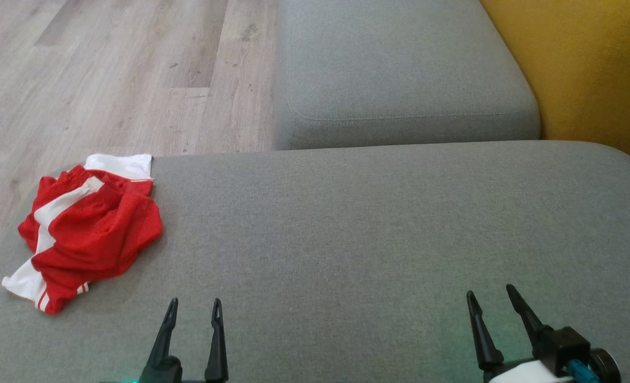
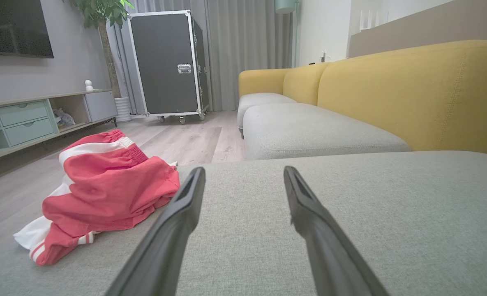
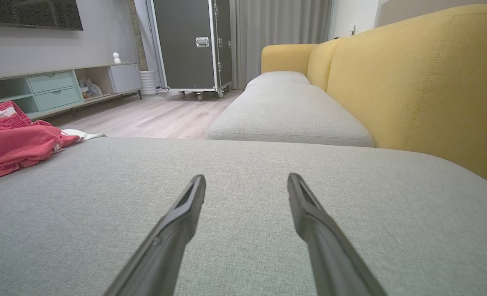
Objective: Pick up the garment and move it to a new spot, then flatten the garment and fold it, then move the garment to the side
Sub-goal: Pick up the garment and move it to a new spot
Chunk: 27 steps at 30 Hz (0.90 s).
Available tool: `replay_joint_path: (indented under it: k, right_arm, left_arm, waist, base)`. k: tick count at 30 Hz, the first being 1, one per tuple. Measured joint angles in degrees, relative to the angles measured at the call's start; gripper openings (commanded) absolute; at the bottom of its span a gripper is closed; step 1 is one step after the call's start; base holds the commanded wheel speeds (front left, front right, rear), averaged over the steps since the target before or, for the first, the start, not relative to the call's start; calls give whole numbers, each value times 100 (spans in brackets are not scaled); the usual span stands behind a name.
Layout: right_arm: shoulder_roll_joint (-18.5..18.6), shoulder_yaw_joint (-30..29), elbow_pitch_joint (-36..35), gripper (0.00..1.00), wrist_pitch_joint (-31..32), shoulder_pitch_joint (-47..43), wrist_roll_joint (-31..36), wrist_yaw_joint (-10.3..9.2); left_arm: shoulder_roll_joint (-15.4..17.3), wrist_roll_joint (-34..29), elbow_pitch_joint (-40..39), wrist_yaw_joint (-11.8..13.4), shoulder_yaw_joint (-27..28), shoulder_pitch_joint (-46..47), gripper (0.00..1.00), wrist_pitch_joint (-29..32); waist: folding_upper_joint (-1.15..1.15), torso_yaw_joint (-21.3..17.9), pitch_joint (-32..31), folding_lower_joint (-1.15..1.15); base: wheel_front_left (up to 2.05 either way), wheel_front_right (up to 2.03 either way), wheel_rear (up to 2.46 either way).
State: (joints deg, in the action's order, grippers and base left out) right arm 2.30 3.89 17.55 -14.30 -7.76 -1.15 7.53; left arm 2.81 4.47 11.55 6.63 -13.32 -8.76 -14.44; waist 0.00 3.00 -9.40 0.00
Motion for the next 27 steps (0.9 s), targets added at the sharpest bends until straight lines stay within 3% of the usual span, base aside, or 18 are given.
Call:
replay_joint_path:
  k: [13, 23, 27]
  right_arm:
    - [0, -101, 82, 100, -1, -3, -26, 0]
    - [-1, -52, 83, 100, -1, -2, -149, 0]
    - [-1, -47, 79, 100, -1, 3, -158, 0]
  left_arm:
    - [2, 0, 93, 48, -5, 9, 100, 0]
    - [19, -102, 104, 43, 107, 30, 100, 0]
    - [47, -159, 94, 44, 261, 36, 100, 0]
  waist:
    - [0, 189, 31, 0]
    - [0, 1001, 117, 0]
    - [0, 1501, 164, 0]
  base:
    - [0, 0, 0]
    - [0, 0, 0]
    - [0, 0, 0]
